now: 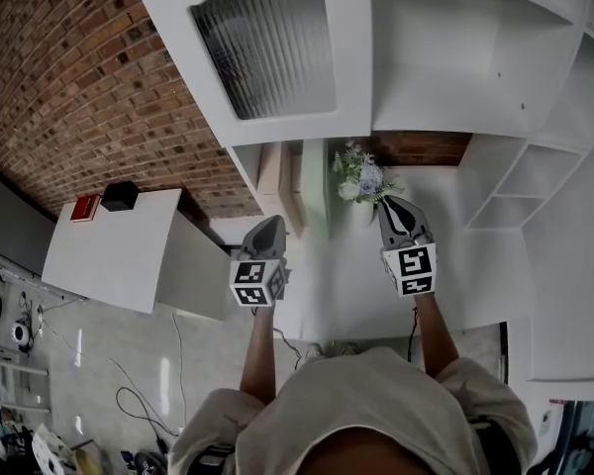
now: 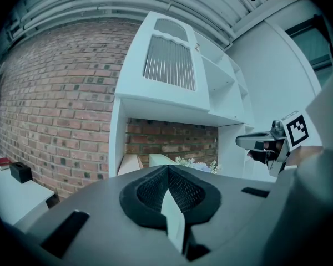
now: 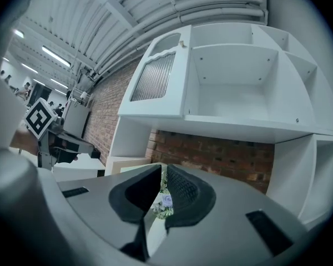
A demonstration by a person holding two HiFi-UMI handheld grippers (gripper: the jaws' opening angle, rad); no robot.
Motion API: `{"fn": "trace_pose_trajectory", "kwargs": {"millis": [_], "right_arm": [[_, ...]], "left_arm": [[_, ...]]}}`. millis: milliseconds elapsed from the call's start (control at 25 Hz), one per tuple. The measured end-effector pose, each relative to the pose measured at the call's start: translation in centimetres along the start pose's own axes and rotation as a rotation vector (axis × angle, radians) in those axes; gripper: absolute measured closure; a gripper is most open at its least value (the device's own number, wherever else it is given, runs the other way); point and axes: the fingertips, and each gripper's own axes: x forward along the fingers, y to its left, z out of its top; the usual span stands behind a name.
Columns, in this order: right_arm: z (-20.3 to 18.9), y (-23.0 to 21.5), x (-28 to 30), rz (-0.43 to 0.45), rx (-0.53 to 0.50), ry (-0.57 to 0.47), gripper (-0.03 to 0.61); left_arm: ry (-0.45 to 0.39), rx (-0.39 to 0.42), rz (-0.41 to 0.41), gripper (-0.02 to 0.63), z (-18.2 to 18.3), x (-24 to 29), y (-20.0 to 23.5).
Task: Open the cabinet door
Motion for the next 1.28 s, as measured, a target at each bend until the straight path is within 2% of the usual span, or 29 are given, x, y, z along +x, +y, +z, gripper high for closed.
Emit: {"fn": "trace_pose_trajectory", "kwargs": {"millis": [160,320,600,880,1080,1280], "right_arm": [[1.9,0.2,1.1,0.008,-0.016,-0.015,0.456],[4.0,0.3,2.4,0.017,-0.027,-0.037,0.341],[8.8,-0.4,4.1,-0.014,-0.041,-0.134,0.22],[14.4,-1.4,6.6,-0.019,-0.076,-0.217,0.21],[17.5,-2.8,8.1,-0.029,-0.051,-0.263,0.247],[18.9,-3.8,9.2,-0.041,-0.012,-0.279,0.258]], "left_arm": [[-0.004,-0.005,-0.033,0.588,0.1,0.9,0.3],[-0.006,-0.007,-0.061,0.588,0.1,1.5,0.8],[-0.019,-0.002,-0.086,0.588,0.5,1.4,2.7],[-0.026,-0.011,-0.083,0.588,0.8,0.6,4.5],[-0.026,-0.018,-0.075,0.587,0.9,-0.1,5.6],[-0.023,-0.028,-0.062,0.587,0.5,-0.5,6.4]]}}
